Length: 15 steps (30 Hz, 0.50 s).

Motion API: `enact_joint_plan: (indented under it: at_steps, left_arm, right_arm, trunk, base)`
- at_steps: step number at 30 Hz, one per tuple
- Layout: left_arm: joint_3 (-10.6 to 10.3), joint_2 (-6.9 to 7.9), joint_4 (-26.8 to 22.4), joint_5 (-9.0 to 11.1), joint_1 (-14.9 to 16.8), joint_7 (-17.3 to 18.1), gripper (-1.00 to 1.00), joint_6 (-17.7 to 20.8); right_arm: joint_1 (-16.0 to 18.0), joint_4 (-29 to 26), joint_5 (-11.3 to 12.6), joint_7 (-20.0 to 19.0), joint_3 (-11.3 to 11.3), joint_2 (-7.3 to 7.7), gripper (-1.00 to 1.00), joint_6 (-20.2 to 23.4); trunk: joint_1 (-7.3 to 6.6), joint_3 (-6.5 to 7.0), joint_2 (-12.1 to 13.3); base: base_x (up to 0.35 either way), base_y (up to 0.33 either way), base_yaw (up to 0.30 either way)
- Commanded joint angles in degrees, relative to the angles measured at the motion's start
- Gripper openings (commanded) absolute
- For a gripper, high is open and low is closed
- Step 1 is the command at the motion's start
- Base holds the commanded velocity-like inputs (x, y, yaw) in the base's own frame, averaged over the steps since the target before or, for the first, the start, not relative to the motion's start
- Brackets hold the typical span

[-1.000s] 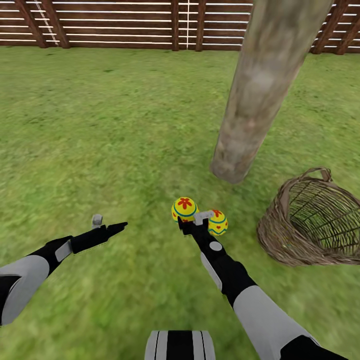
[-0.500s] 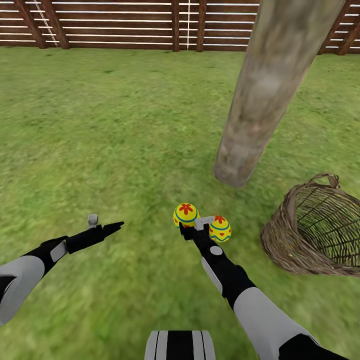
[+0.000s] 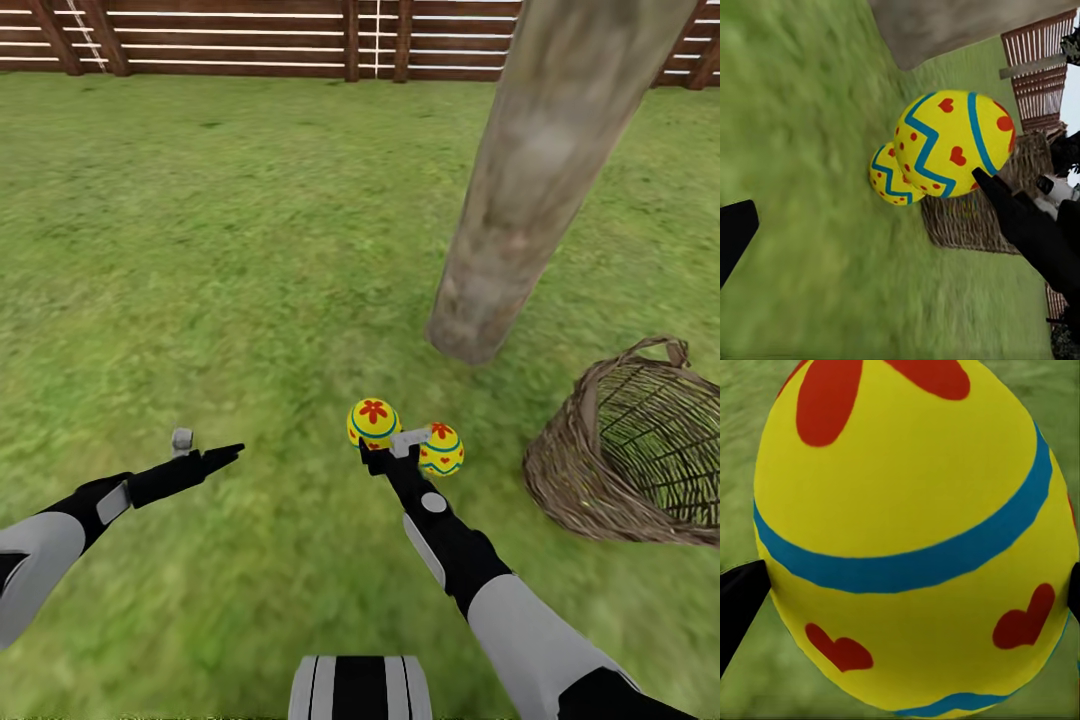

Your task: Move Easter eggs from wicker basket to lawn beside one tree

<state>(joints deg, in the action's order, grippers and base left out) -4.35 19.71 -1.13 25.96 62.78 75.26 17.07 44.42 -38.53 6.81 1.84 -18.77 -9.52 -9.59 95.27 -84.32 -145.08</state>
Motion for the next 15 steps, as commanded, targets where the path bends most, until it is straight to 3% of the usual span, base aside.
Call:
enact_joint_plan:
  at_steps: [1,10,15]
  left_arm:
    - [-0.4,0.00,0.0,0.5,0.0,0.2,1.00,0.6]
    - [-0.4,-0.03,0.0,0.5,0.0,0.4,1.00,0.4]
    - [-0.4,-0.03,-0.1,0.4,0.0,5.8,1.00,0.4]
  right_arm:
    - [0.0,0.1,0.6,0.2,-0.3,0.03,-1.00,-0.3]
    - [0.0,0.3,0.7,0.2,-0.3,0.03,-1.00,-0.3]
    - [0.0,0.3,0.7,0.2,-0.3,0.03,-1.00,-0.3]
  trunk:
    - [0.01,-0.26,0.0]
    - [0.24,-2.25,-0.2]
    - [0.37,-3.36,-0.2]
  base:
    - [0.000,0.000,0.000]
    - [0.000,0.000,0.000]
    - [0.000,0.000,0.000]
